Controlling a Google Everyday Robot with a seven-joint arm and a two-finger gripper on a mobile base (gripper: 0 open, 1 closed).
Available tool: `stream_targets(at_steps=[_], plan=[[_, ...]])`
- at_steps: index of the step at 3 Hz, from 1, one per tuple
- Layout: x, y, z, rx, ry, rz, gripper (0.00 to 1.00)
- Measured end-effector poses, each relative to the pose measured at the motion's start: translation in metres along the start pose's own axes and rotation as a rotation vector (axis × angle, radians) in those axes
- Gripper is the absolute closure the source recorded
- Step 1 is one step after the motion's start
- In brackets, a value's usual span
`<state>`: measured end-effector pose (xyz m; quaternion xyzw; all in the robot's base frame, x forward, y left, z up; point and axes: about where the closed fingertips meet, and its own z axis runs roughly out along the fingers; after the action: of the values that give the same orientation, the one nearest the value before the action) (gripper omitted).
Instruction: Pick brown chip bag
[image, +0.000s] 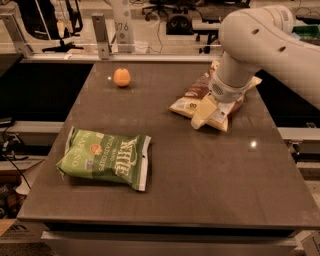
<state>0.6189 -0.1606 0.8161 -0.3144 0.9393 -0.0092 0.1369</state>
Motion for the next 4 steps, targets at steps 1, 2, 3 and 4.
stream_targets(at_steps=[1,2,3,4], plan=[[0.001,0.0,0.0,0.007,0.005,-0.004,0.4],[0.002,-0.005,-0.007,0.02,-0.001,0.0,0.64],[0.0,-0.009,-0.019,0.03,-0.021,-0.002,0.86],[-0.006,-0.014,-0.04,0.033,-0.058,-0.014,1.0]])
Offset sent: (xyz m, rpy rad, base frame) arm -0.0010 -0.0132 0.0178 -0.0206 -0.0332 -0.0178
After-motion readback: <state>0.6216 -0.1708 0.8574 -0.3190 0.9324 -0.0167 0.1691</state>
